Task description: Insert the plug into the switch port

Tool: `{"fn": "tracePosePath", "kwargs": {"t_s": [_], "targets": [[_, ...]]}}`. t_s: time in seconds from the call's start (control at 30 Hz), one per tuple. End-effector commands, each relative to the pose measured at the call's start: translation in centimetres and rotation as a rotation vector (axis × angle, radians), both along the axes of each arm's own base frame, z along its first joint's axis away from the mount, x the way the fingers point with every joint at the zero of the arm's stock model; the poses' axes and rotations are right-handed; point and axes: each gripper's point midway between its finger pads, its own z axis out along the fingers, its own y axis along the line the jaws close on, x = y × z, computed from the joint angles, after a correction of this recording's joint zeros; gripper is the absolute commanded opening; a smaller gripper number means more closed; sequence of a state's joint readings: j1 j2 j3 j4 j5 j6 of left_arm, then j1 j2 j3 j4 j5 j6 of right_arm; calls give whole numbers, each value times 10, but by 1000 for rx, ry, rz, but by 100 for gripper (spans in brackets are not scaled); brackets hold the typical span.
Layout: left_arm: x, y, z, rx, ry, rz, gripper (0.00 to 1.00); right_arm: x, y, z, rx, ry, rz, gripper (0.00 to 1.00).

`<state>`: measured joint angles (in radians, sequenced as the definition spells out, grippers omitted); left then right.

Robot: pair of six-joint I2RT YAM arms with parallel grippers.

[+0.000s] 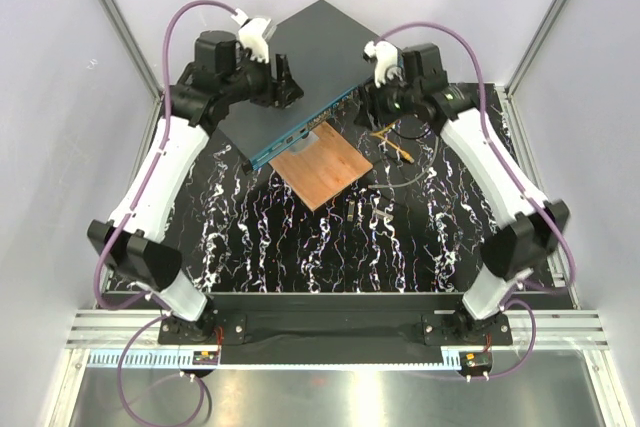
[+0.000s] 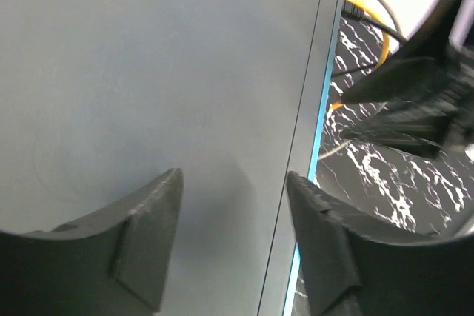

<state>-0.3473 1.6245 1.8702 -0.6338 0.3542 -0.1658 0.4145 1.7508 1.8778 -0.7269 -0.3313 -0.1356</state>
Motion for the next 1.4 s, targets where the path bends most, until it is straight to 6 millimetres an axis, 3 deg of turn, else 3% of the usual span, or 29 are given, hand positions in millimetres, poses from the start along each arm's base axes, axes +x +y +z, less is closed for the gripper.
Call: {"fn": "tracePosePath", "kwargs": {"t_s": [0.0, 0.07, 0.1, 0.17, 0.2, 0.23, 0.27, 0.37, 0.4, 0.47, 0.57, 0.7, 0.83, 1.0, 1.07, 1.37], "targets": [[-25, 6, 39, -70, -91, -65, 66, -52, -14, 35, 25, -78, 143, 57], [-33, 13, 44, -80, -102, -77, 72, -73, -25, 39, -1, -102, 180, 65], [-40, 12, 47, -90, -114, -106, 74, -83, -31, 21, -28, -56, 189, 67], [-50, 17, 59, -104, -158, -121, 77, -101, -41, 16, -53, -66, 211, 70], [-55, 16, 53, -111, -148, -142, 78, -113, -47, 0, -74, -30, 217, 70], [-62, 18, 62, -119, -187, -155, 78, -118, -50, -8, -86, -18, 220, 70], [-67, 18, 63, -122, -200, -168, 79, -127, -54, -30, -107, 30, 228, 70], [-84, 14, 62, -118, -229, -242, 81, -140, -64, -60, -163, 54, 249, 66], [-89, 12, 61, -120, -231, -270, 81, -141, -73, -84, -210, 85, 229, 64], [-97, 11, 60, -115, -252, -303, 82, -140, -85, -118, -299, 114, 228, 59], [-108, 6, 57, -115, -280, -374, 82, -128, -88, -144, -340, 108, 220, 54], [-114, 3, 53, -105, -296, -421, 82, -99, -87, -167, -386, 104, 193, 50], [-115, 0, 47, -70, -305, -446, 82, -83, -86, -191, -448, 137, 209, 47], [-112, -2, 45, -63, -297, -444, 82, -71, -74, -213, -476, 206, 243, 46], [-111, -2, 43, -58, -295, -440, 82, -67, -64, -213, -485, 204, 259, 46], [-111, 0, 34, -46, -281, -438, 82, -76, -47, -234, -543, 326, 338, 52]]}}
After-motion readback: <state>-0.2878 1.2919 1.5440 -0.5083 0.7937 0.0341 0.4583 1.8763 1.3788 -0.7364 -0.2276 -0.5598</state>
